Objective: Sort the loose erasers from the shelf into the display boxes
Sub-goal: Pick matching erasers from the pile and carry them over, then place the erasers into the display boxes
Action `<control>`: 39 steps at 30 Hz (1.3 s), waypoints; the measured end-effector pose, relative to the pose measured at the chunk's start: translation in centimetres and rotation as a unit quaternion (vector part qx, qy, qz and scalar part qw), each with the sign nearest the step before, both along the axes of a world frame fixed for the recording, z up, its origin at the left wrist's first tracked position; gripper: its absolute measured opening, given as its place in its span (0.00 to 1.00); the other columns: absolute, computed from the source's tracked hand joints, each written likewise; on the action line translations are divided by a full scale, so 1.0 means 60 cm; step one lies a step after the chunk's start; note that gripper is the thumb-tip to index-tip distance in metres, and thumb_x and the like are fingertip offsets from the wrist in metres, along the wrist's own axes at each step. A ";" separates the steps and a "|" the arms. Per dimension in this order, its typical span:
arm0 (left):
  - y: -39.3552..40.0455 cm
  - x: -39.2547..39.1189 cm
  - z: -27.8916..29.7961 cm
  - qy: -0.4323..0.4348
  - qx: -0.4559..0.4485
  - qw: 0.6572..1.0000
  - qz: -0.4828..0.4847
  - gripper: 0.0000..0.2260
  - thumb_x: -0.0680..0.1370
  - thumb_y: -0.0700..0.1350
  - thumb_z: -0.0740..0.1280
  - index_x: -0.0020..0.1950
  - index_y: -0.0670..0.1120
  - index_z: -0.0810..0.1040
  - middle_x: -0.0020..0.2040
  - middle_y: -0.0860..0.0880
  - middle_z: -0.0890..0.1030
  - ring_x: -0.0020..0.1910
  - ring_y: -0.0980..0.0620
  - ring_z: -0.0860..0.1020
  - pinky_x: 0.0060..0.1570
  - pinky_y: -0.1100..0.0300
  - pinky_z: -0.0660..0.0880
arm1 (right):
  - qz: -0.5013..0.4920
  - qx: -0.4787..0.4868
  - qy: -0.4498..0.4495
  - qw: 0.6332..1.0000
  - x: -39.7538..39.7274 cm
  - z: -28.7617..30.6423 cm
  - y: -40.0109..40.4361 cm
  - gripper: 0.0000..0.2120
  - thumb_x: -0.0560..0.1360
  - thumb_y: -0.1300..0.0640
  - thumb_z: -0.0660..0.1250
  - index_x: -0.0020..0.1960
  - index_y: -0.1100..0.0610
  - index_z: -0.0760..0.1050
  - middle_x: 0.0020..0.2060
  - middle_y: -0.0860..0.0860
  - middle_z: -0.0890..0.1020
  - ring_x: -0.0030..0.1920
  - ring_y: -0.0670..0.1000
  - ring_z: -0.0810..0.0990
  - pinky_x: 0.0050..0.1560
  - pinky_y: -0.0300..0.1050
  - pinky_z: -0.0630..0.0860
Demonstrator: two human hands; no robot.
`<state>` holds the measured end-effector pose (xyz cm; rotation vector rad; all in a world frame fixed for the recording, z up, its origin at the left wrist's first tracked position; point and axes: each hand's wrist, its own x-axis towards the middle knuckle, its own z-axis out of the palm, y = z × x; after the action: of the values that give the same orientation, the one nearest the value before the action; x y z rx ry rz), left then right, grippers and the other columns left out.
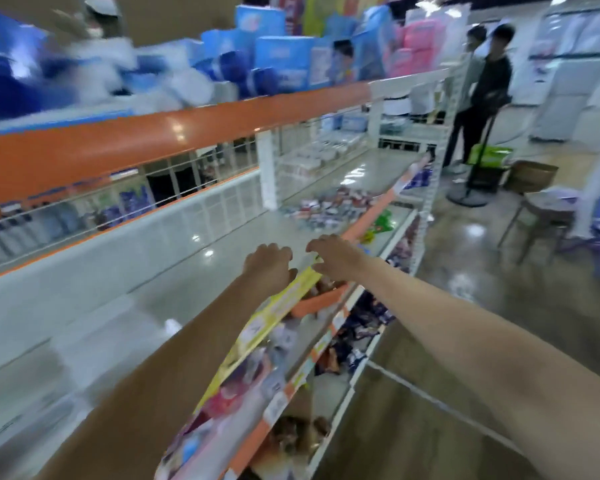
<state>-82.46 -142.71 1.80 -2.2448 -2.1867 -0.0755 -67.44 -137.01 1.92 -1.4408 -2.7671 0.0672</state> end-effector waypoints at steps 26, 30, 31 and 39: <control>0.716 0.189 -0.104 -0.115 0.043 0.989 0.085 0.11 0.78 0.51 0.64 0.55 0.45 0.76 0.44 0.45 0.80 0.44 0.45 0.79 0.43 0.53 0.77 | -0.073 -0.050 0.108 0.990 0.180 -0.131 0.644 0.20 0.76 0.50 0.63 0.65 0.60 0.70 0.62 0.56 0.72 0.63 0.58 0.71 0.60 0.51 0.72; 0.748 0.201 -0.119 -0.105 0.045 0.985 0.126 0.14 0.76 0.57 0.65 0.48 0.46 0.75 0.43 0.47 0.80 0.44 0.46 0.79 0.42 0.53 0.78 | -0.041 -0.030 0.152 0.987 0.181 -0.159 0.668 0.20 0.74 0.49 0.66 0.62 0.58 0.72 0.60 0.55 0.73 0.62 0.56 0.70 0.61 0.48 0.71; 0.751 0.204 -0.121 -0.099 0.045 0.984 0.139 0.15 0.75 0.58 0.66 0.48 0.46 0.74 0.43 0.47 0.80 0.44 0.46 0.79 0.42 0.52 0.78 | -0.033 -0.030 0.169 0.985 0.185 -0.164 0.672 0.20 0.74 0.49 0.66 0.62 0.58 0.72 0.60 0.54 0.73 0.62 0.55 0.70 0.61 0.47 0.71; 0.756 0.219 -0.114 -0.164 0.051 0.963 0.209 0.11 0.72 0.49 0.69 0.54 0.55 0.79 0.46 0.50 0.82 0.46 0.47 0.80 0.43 0.52 0.79 | 0.066 -0.108 0.261 0.957 0.219 -0.150 0.722 0.17 0.76 0.53 0.66 0.62 0.57 0.74 0.59 0.53 0.72 0.59 0.53 0.73 0.60 0.43 0.70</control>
<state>-69.35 -97.37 -5.03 -1.7755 -2.6975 -0.5786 -54.27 -93.70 -7.09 -1.0649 -2.4558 0.6683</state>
